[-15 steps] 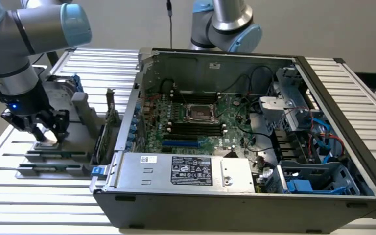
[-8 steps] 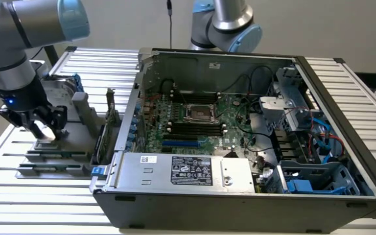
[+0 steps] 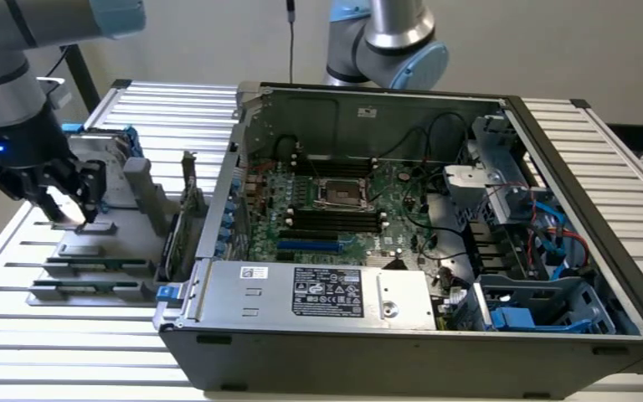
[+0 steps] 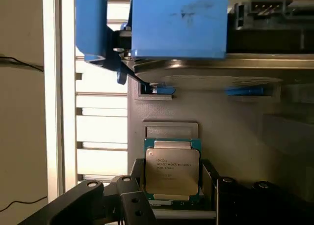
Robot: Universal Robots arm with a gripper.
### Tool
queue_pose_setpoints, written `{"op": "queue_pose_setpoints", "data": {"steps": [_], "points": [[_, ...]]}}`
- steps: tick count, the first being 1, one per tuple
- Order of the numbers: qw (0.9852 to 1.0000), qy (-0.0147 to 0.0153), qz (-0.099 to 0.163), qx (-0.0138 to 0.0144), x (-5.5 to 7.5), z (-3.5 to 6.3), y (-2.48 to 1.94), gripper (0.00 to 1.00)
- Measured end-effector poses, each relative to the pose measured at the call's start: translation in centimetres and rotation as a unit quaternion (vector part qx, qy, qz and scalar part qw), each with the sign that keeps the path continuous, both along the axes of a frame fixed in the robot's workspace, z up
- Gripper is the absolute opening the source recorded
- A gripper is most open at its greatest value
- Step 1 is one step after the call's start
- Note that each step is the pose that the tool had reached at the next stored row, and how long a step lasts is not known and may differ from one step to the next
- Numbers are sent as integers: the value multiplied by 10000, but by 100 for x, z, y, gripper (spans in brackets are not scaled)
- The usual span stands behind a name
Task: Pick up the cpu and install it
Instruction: 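Pick up the cpu and move it towards the insertion slot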
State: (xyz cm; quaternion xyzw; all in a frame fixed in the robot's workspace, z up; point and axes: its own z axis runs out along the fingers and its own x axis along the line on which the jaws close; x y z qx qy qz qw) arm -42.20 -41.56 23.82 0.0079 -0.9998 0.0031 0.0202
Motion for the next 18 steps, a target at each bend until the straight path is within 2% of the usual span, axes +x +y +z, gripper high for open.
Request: {"op": "queue_pose_setpoints", "data": {"steps": [4,13,18], "points": [[10000,-1,0,0,52,179,0,55],[10000,2,9,20,384,591,0,55],[10000,1,10,21,481,819,0,55]]}}
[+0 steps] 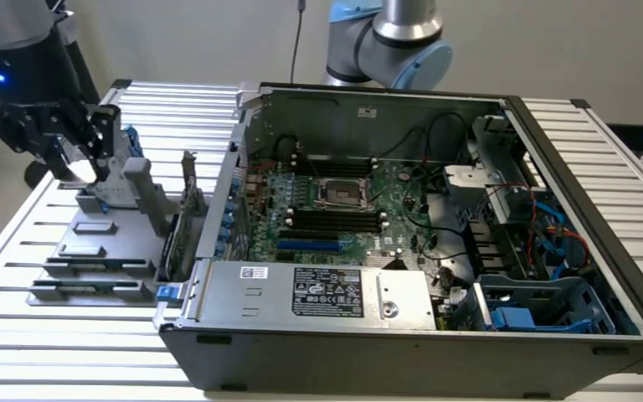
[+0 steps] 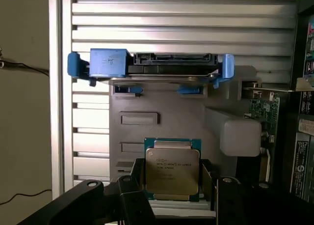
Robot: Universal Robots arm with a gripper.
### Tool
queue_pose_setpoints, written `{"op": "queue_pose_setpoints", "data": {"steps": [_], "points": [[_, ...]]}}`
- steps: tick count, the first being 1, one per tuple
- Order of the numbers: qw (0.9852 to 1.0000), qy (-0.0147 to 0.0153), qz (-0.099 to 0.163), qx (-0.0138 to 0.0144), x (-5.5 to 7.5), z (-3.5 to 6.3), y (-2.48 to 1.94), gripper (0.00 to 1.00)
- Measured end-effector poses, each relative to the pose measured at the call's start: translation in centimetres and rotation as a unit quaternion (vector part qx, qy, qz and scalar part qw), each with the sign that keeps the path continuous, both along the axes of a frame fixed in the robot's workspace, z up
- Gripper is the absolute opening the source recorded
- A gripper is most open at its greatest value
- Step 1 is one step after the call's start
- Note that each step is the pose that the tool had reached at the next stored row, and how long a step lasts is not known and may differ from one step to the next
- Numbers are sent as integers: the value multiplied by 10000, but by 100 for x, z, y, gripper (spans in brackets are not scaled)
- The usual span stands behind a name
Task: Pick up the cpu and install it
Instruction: 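Pick up the cpu and move it towards the insertion slot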
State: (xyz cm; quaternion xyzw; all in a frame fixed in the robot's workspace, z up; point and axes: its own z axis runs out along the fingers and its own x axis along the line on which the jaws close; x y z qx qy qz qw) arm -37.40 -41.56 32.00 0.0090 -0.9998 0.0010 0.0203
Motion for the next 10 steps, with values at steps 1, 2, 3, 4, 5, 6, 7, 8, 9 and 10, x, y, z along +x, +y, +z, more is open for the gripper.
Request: {"op": "queue_pose_setpoints", "data": {"steps": [1,2,3,4,5,6,7,8,9,10], "points": [[10000,1,0,0,38,46,0,55],[10000,0,0,2,83,90,0,55],[10000,2,0,5,128,136,0,55],[10000,6,-1,7,172,182,0,55],[10000,7,-1,11,217,226,0,55],[10000,11,0,15,265,272,0,55],[10000,14,0,18,310,315,0,55],[10000,16,0,23,355,356,0,55],[10000,19,0,27,401,390,0,55],[10000,21,0,30,446,407,0,55]]}}
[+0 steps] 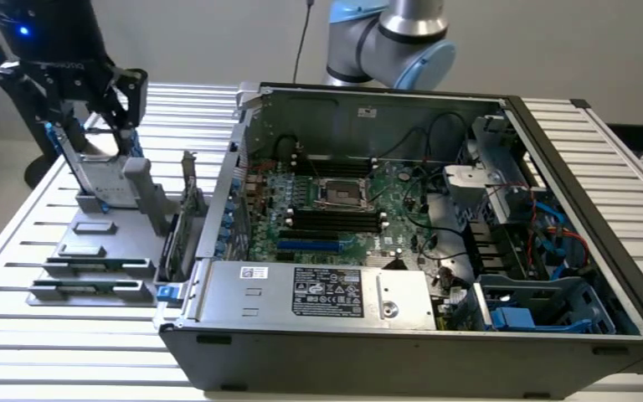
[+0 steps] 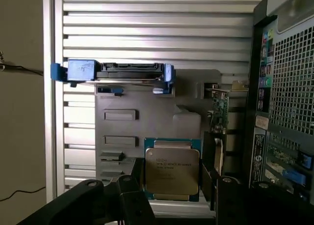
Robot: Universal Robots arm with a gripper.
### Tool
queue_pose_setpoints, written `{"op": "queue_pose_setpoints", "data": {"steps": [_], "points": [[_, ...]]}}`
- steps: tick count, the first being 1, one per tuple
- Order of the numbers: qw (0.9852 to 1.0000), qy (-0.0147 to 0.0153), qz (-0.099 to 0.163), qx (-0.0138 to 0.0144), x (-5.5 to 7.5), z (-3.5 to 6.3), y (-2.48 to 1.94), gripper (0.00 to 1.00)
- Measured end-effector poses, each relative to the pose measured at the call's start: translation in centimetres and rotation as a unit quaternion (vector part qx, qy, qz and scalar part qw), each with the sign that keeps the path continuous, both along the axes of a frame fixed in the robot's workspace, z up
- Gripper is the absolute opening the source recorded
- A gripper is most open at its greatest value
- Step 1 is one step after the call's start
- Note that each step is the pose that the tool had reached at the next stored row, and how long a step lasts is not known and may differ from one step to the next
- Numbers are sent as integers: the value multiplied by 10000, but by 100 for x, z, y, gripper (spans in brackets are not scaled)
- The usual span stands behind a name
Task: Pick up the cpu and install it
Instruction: 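Pick up the cpu and move it towards the insertion slot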
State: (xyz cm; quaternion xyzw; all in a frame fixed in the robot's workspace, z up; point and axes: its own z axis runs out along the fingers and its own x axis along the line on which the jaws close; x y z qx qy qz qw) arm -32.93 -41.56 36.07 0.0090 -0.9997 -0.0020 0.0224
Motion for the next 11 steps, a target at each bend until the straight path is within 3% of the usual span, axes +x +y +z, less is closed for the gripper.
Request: {"op": "queue_pose_setpoints", "data": {"steps": [11], "points": [[10000,2,0,48,498,46,0,55]]}}
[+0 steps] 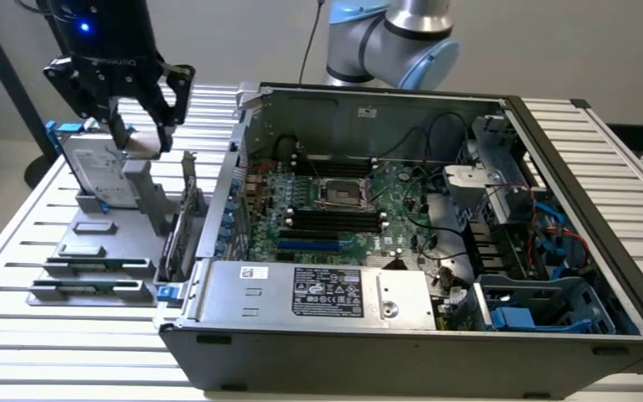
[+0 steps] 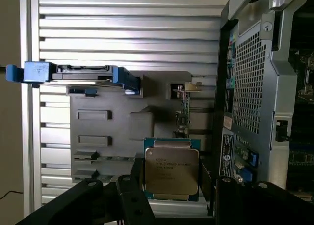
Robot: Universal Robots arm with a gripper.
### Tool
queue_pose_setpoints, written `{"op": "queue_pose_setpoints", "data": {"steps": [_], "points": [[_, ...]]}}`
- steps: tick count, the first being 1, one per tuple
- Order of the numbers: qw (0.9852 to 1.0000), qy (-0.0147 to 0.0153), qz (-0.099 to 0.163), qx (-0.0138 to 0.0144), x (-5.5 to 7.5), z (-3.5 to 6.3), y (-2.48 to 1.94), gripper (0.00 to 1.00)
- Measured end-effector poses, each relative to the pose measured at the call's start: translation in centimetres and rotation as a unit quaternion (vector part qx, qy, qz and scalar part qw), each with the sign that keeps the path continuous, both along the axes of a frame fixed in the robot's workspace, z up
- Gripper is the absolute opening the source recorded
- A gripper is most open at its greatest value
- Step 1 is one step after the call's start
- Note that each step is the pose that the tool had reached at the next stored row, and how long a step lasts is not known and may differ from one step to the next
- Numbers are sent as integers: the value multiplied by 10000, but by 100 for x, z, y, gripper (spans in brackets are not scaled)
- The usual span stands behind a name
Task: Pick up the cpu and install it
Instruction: 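Pick up the cpu and move it towards the insertion slot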
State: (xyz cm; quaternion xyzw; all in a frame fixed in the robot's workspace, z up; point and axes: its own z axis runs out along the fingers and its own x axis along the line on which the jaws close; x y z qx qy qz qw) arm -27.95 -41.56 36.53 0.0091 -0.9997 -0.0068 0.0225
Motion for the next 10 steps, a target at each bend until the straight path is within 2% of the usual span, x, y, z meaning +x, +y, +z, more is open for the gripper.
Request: {"op": "queue_pose_setpoints", "data": {"steps": [3,10], "points": [[10000,1,1,35,137,34,0,55],[9999,4,0,134,455,119,0,55]]}}
